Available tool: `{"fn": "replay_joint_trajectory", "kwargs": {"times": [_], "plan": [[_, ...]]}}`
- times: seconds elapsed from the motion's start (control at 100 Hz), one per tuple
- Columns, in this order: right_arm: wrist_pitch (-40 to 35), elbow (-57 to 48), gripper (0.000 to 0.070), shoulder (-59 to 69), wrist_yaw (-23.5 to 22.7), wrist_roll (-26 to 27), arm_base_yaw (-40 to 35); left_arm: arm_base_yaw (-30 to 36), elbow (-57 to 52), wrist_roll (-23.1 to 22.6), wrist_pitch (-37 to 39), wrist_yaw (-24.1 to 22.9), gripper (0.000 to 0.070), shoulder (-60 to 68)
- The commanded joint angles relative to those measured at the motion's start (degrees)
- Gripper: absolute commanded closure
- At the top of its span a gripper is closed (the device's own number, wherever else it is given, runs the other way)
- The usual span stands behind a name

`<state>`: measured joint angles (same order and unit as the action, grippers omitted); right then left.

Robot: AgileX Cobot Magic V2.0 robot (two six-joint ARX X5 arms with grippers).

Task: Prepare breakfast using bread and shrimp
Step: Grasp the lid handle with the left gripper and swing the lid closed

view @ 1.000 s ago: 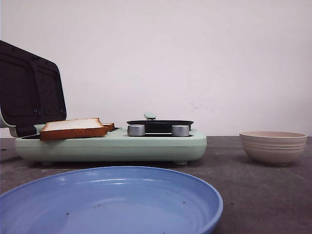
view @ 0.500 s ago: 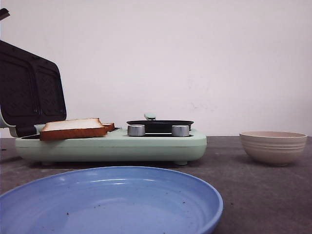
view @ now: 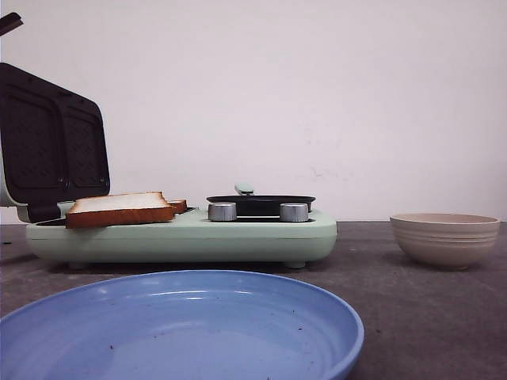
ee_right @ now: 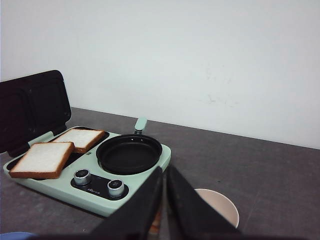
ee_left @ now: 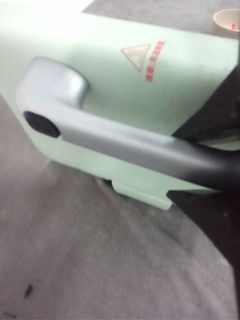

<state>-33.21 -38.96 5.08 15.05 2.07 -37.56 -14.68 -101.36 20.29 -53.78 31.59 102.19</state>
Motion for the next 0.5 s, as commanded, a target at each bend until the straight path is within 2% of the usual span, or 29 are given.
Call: {"fn": "replay_joint_trajectory", "kwargs": {"times": [0.0,0.09,0.23,0.41,0.49], "plan": [[0.6,-0.2,0.0697,0.0,0.0,1.0,-0.5,2.0,-1.2,-0.5,1.9,2.0,0.07,1.1],[0.6,-0.2,0.0697,0.0,0.0,1.0,-0.5,3.5,-1.2,-0.5,3.8,3.5,0.07,1.1],[0.6,-0.2,0.0697,0.0,0.0,1.0,-0.5,6.4,-1.2,-0.3,5.8,3.5,0.07,1.1],[0.6,-0.2,0.0697,0.0,0.0,1.0,-0.5,10.3,-1.2,-0.4,7.9,2.4,0.07,1.1],[0.6,-0.2,0.0697,0.0,0.0,1.0,-0.5,12.6,-1.2,-0.6,9.1,-0.1,0.07,1.1]]}}
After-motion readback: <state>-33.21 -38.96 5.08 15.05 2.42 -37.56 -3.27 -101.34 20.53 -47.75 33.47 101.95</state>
